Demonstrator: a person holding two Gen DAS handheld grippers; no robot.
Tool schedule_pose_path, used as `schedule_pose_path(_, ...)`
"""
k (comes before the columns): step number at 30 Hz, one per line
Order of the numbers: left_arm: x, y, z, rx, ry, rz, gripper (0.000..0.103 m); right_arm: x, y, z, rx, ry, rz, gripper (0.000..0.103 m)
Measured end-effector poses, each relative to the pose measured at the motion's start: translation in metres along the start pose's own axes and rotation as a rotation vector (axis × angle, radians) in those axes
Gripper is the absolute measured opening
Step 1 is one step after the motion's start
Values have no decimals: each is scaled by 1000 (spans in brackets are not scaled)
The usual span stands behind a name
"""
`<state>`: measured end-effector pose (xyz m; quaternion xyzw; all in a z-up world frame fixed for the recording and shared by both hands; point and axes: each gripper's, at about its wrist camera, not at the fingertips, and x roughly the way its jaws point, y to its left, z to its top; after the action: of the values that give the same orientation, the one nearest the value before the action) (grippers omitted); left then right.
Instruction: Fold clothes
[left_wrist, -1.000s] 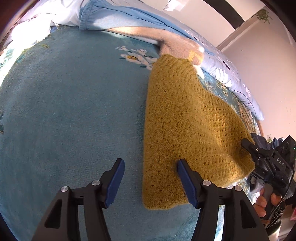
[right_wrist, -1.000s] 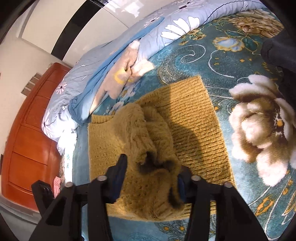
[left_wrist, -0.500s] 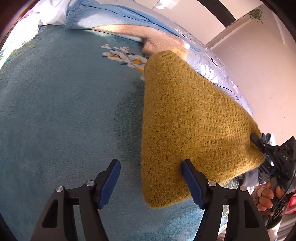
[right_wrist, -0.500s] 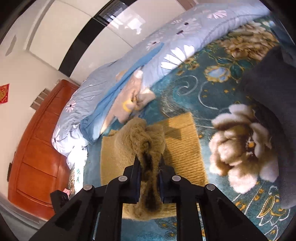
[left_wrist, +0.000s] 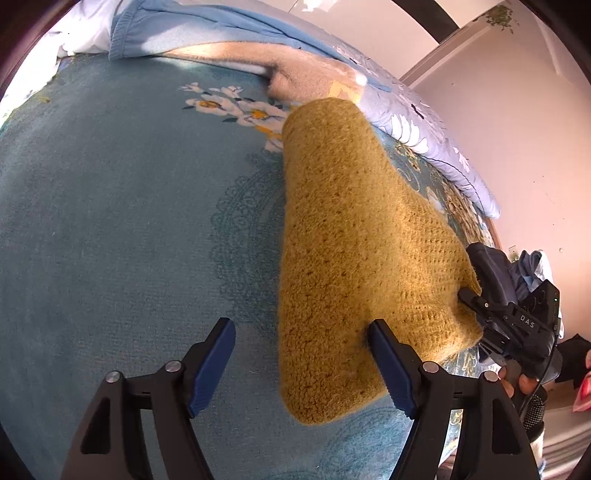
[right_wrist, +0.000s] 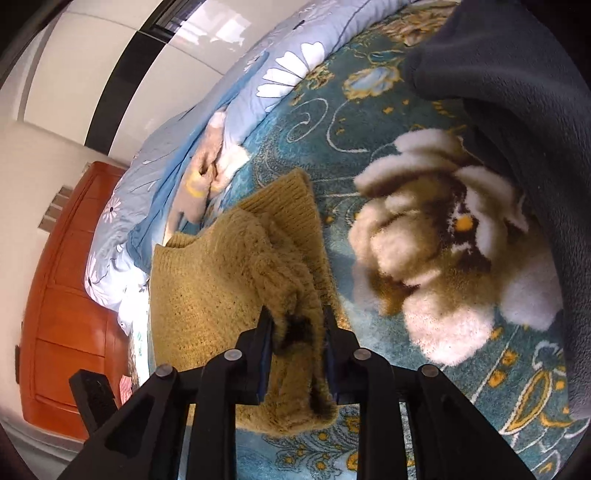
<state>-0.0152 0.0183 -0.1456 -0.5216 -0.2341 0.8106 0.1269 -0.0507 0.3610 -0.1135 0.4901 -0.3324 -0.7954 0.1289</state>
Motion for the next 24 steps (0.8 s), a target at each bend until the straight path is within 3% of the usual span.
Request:
schedule_pose_path(5,4,-2,17,14,-8,-52,78,1,-16,-4,6,14,22,45)
schedule_pose_path(14,43,15,40,-98,74,-207,78,25,-28,-2,39,53,138,48)
schedule_pose_path(20,52,16,39,-106,80,-222,76,36,-27,9,40,66,183,48)
schedule_pose_path(24,50,11,35,-98,74,-233,58,37,-24,7,63,67,187,40)
